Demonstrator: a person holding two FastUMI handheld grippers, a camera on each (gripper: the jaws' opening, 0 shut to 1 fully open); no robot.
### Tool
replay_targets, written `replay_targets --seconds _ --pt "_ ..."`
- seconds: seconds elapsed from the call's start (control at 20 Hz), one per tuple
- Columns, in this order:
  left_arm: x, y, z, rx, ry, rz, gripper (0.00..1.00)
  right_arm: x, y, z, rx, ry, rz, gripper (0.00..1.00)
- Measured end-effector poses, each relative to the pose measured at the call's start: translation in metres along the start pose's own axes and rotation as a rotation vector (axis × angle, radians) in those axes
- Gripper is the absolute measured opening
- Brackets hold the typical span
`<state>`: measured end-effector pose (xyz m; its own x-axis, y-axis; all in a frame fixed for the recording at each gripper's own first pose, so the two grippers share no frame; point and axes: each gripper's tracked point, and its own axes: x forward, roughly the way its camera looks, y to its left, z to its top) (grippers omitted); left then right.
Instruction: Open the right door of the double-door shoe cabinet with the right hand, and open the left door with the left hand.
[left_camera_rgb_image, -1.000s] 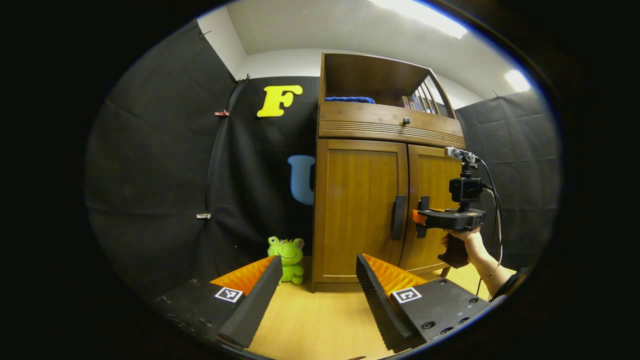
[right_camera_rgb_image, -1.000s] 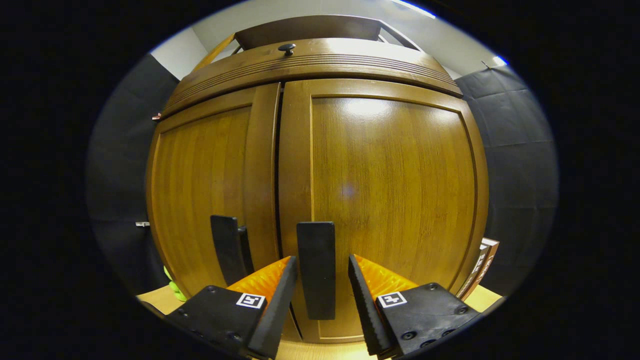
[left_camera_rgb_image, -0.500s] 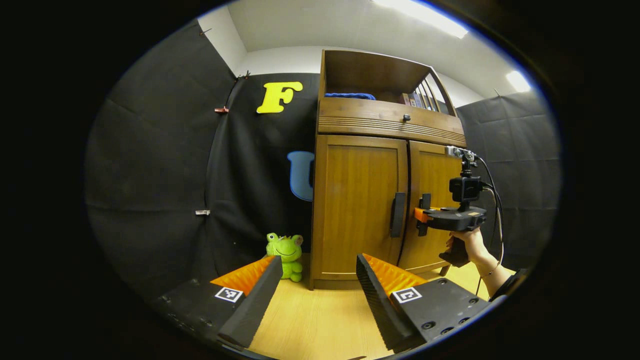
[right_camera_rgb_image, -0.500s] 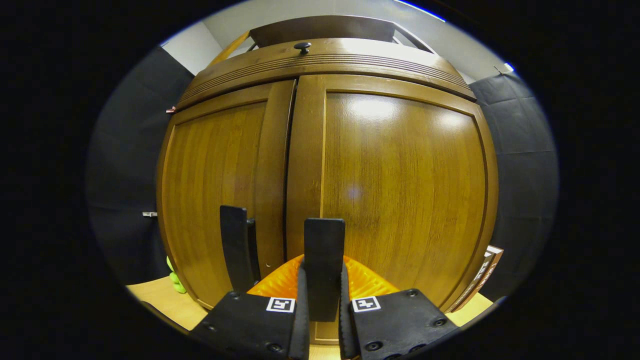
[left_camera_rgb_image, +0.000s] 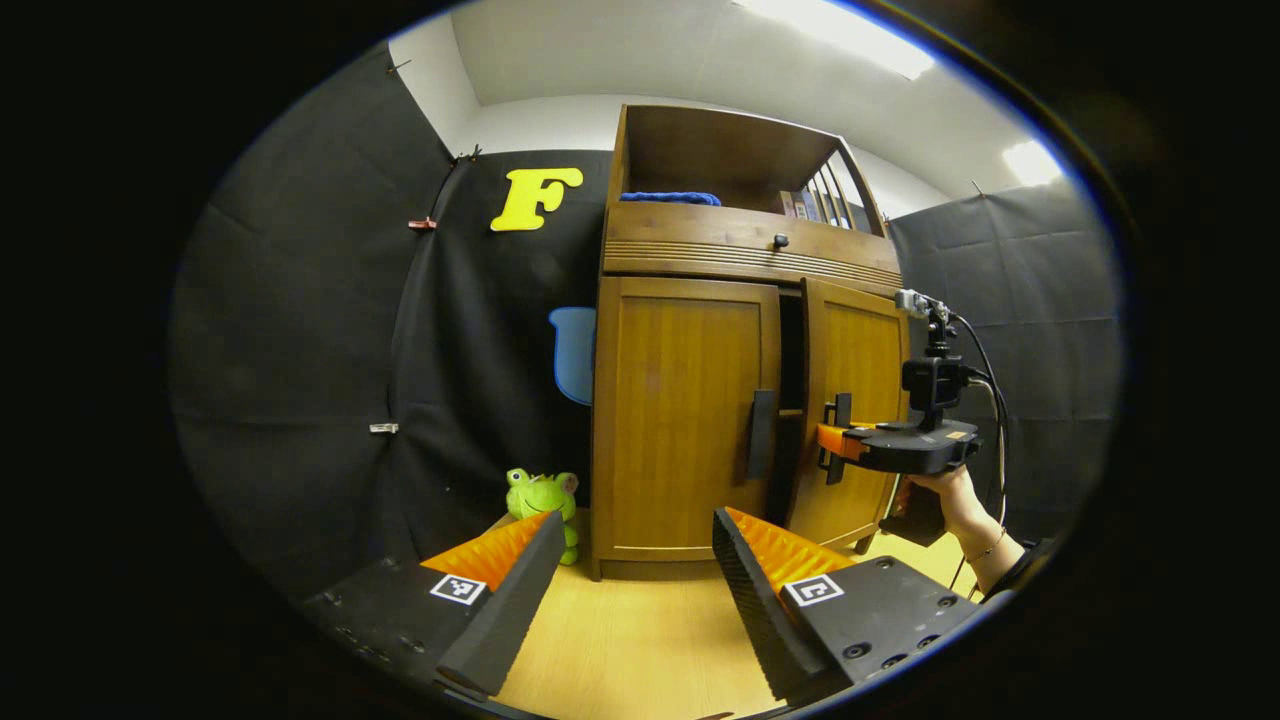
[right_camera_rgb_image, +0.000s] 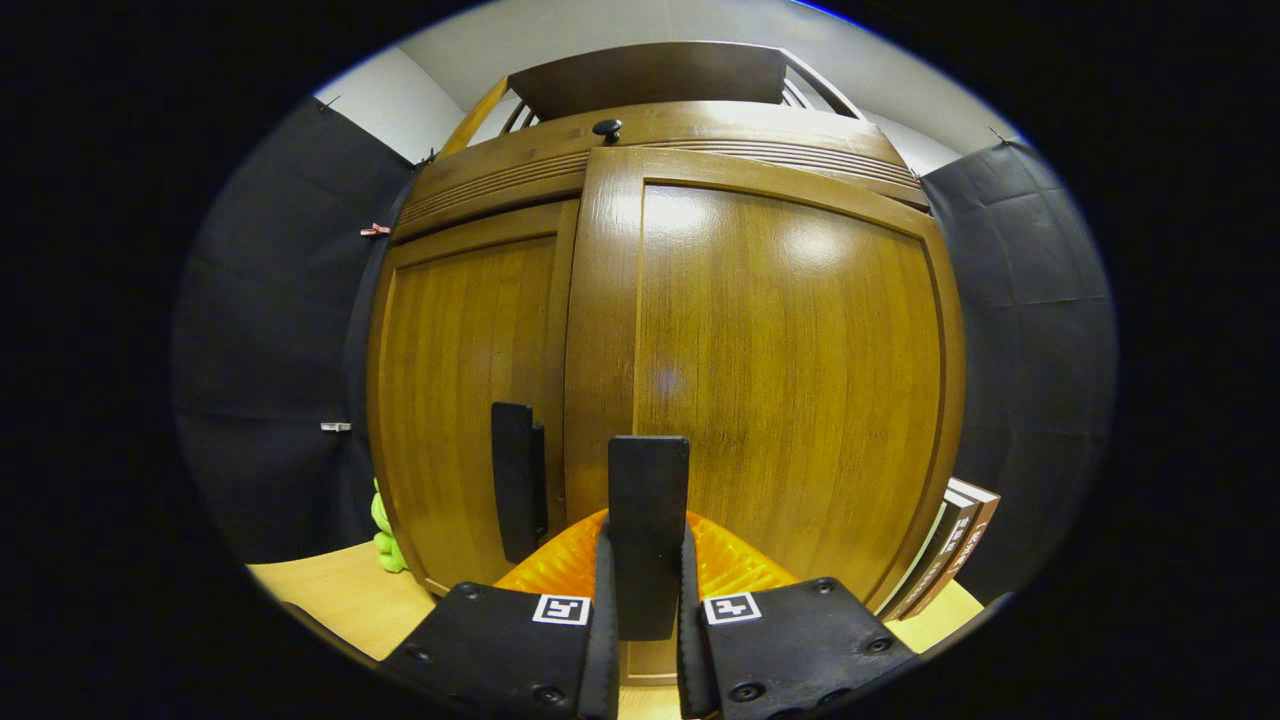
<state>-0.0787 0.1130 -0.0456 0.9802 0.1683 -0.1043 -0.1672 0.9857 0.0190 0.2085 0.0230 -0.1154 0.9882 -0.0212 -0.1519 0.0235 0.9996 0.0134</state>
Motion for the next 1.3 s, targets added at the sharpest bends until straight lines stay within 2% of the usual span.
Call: replay_targets --seconds 0.5,0.55,0.6,0.65,0.7,0.75,0.8,0.85,0.9,1.0,1.05,1.1,1.3 --pt "0.002 -0.058 0.003 0.008 -0.011 -0.118 0.93 -0.073 -0.022 0.008 -0.002 0.017 0.051 0.22" --pt "0.002 -0.063 0.004 0.008 -0.015 -0.128 0.93 -0.080 -0.026 0.009 -0.002 0.018 0.050 0.22" --pt "0.003 -0.068 0.004 0.007 -0.019 -0.138 0.93 -0.087 -0.030 0.010 -0.003 0.017 0.048 0.27" --pt "0.003 -0.074 0.005 0.007 -0.021 -0.152 0.93 -0.093 -0.034 0.010 -0.006 0.018 0.046 0.27" --pt "0.003 -0.080 0.004 0.006 -0.023 -0.166 0.89 -0.099 -0.039 0.011 -0.006 0.018 0.043 0.22" --pt "0.004 -0.086 0.005 0.005 -0.025 -0.179 0.89 -0.105 -0.043 0.012 -0.006 0.019 0.040 0.22" --pt "0.003 -0.091 0.005 0.006 -0.025 -0.192 0.93 -0.110 -0.046 0.013 -0.005 0.020 0.038 0.27" --pt "0.004 -0.096 0.005 0.008 -0.025 -0.204 0.89 -0.114 -0.049 0.014 -0.004 0.021 0.038 0.27" --pt "0.005 -0.100 0.003 0.011 -0.024 -0.212 0.93 -0.118 -0.052 0.014 0.000 0.021 0.037 0.22" --pt "0.006 -0.108 0.002 0.016 -0.022 -0.227 0.89 -0.125 -0.061 0.013 0.007 0.022 0.035 0.22" --pt "0.006 -0.111 0.002 0.016 -0.021 -0.234 0.89 -0.128 -0.065 0.013 0.007 0.022 0.030 0.22" --pt "0.007 -0.113 0.001 0.015 -0.019 -0.241 0.89 -0.132 -0.069 0.014 0.005 0.021 0.024 0.26" --pt "0.009 -0.125 0.000 0.010 -0.016 -0.267 0.93 -0.147 -0.085 0.016 -0.001 0.019 -0.002 0.26"
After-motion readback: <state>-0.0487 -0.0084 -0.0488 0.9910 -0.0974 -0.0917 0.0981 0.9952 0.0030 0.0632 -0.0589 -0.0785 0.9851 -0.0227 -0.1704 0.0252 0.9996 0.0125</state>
